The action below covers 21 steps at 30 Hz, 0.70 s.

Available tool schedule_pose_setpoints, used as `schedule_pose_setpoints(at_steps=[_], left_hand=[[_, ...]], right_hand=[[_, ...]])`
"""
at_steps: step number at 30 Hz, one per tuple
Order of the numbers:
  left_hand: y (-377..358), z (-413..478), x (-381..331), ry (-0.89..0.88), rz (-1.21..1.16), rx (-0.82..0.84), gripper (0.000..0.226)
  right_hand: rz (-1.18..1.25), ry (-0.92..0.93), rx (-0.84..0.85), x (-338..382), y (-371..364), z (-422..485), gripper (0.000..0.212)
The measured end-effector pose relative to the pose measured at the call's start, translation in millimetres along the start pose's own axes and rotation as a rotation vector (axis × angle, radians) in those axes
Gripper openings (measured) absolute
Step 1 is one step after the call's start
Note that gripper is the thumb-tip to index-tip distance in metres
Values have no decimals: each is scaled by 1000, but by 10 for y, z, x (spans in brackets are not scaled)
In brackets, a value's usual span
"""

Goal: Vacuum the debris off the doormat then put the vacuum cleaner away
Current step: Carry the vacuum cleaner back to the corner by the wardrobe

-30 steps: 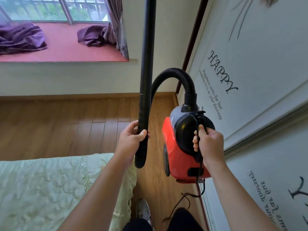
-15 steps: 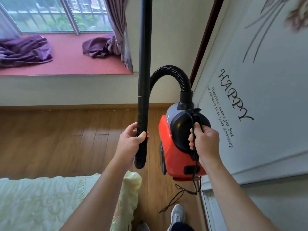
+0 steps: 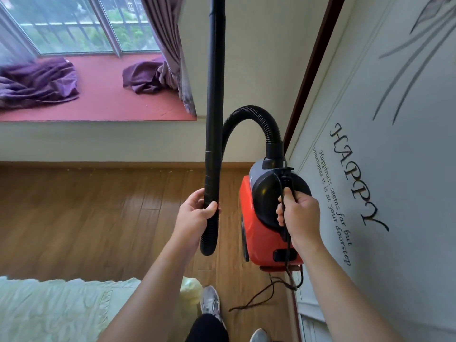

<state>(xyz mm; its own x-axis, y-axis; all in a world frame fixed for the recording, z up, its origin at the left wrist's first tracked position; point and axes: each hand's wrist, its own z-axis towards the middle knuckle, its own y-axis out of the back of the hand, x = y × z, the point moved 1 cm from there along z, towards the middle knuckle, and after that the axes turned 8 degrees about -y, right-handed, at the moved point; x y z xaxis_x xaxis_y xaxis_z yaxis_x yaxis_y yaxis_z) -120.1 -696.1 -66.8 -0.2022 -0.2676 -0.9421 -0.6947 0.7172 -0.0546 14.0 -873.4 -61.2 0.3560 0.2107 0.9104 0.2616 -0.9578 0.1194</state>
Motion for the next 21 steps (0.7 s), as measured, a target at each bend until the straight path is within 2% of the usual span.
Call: schedule_pose_setpoints(at_steps=[13, 21], left_hand=[[27, 1805, 345, 169, 68, 111, 37], [-162, 2542, 782, 235, 133, 95, 35]], right_hand=[[-39, -163, -160, -174, -713, 1341, 39], [-77, -235, -117, -481, -952, 2096, 39]])
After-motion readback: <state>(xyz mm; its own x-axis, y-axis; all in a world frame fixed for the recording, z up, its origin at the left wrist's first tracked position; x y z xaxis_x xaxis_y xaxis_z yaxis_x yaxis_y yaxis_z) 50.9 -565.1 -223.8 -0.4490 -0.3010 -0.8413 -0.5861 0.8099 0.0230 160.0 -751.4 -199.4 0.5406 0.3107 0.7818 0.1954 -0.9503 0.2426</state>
